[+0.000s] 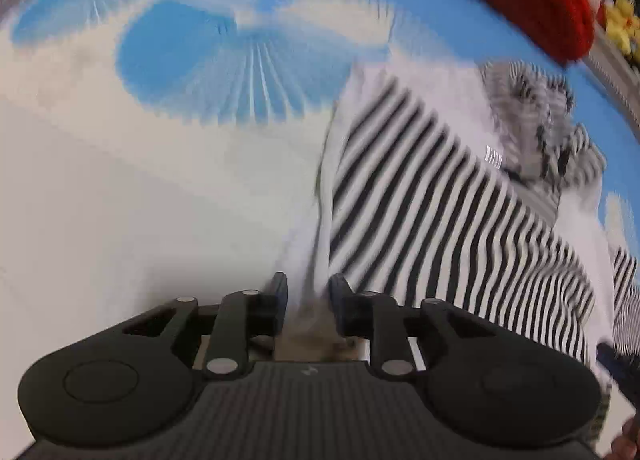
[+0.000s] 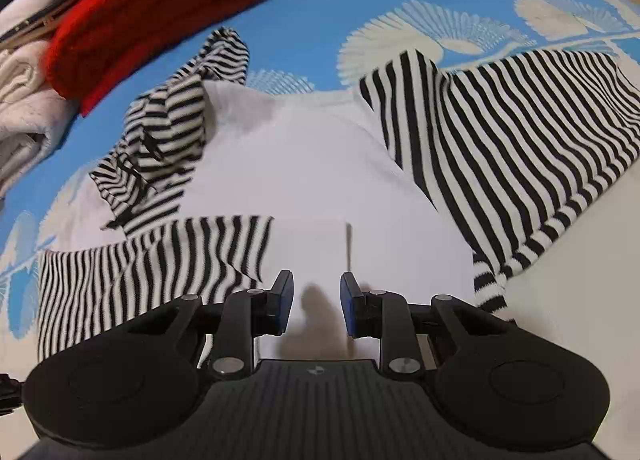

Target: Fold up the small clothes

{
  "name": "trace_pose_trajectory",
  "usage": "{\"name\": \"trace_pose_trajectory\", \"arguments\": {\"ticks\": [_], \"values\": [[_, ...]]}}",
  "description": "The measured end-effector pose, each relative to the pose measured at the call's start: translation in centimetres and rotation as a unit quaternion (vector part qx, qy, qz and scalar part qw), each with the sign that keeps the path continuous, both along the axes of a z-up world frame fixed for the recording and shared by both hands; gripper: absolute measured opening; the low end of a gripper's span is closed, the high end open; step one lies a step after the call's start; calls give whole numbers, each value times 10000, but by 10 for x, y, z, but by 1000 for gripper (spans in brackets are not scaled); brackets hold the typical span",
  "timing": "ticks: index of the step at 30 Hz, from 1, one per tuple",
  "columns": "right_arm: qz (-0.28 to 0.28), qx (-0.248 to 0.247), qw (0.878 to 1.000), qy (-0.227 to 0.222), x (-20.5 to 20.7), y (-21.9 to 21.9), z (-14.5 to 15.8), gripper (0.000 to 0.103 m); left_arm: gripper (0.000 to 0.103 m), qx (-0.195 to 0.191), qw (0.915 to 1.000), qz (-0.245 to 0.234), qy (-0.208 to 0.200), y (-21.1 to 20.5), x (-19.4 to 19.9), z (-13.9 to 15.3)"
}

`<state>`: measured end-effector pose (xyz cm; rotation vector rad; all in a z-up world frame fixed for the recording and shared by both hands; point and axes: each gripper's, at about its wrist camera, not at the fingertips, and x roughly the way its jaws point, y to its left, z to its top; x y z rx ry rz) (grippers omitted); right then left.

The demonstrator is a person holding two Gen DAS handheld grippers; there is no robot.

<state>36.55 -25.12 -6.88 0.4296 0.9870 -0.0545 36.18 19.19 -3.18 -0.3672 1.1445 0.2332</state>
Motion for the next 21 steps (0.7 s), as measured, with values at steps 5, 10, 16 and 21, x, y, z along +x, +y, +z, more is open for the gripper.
{"name": "trace_pose_trajectory", "arguments": {"ticks": [5, 10, 16, 21], "values": [[3, -208, 9995, 234, 0, 1, -8, 27, 24, -170, 9968, -625, -458, -21, 4, 10], [131, 41, 9993, 345, 0, 4, -16, 27, 21, -134, 9975, -613, 321, -17, 7, -34], [193, 172, 9993, -287, -3, 3, 8, 4, 22, 55, 9956, -912, -205, -41, 8, -3], [-98, -82, 9984, -557, -6, -5, 24, 4, 25, -239, 9909, -1311, -183, -67, 7, -11]]}}
